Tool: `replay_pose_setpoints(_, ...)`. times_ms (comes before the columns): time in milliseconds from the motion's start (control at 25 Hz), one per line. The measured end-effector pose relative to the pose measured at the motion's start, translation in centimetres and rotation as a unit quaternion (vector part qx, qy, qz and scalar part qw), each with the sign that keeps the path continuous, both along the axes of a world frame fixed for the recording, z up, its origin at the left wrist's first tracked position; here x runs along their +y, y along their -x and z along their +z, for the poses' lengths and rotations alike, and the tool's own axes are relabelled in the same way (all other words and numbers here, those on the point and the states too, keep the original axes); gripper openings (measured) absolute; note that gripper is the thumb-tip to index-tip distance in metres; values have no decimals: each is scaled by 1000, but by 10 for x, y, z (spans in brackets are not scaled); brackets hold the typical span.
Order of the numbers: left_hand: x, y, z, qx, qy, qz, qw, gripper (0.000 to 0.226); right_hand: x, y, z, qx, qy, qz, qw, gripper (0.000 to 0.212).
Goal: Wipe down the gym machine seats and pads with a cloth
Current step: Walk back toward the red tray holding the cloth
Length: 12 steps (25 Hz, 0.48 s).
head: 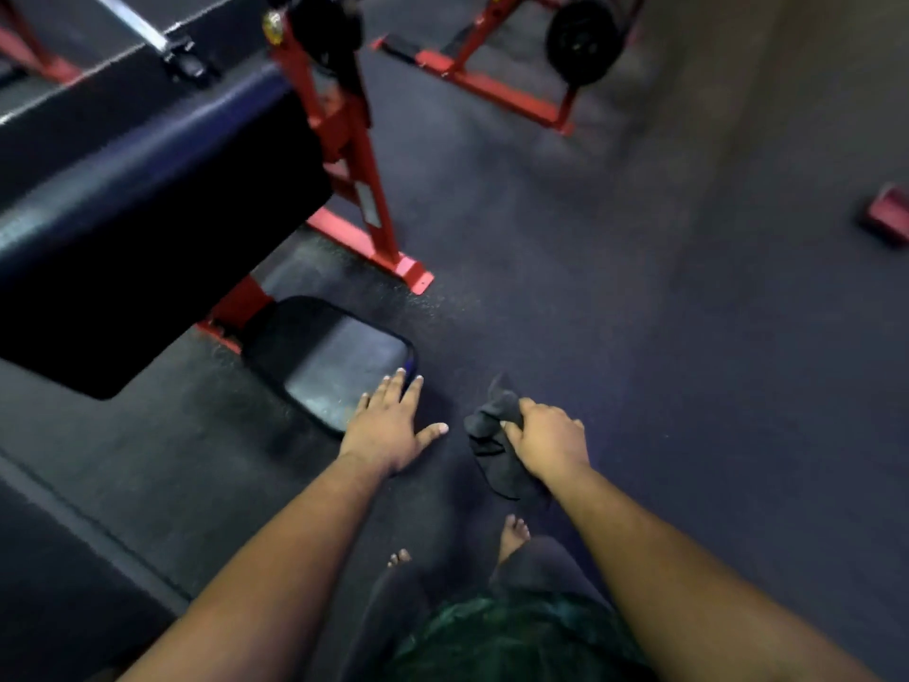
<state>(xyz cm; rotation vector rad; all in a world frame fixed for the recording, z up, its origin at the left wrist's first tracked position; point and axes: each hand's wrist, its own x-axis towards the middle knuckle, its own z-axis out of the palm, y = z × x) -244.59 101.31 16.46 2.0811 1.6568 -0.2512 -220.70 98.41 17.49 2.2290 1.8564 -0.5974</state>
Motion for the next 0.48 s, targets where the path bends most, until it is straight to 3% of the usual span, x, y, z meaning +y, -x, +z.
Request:
replay_pose_setpoints(240, 17, -146, 53, 10, -38, -190, 981, 97, -64, -125, 48, 6, -70, -164, 984, 30)
replay_pose_setpoints(480, 7, -317, 83, -9, -90, -298, 950, 99, -115, -266, 78, 8, -152, -276, 949, 27)
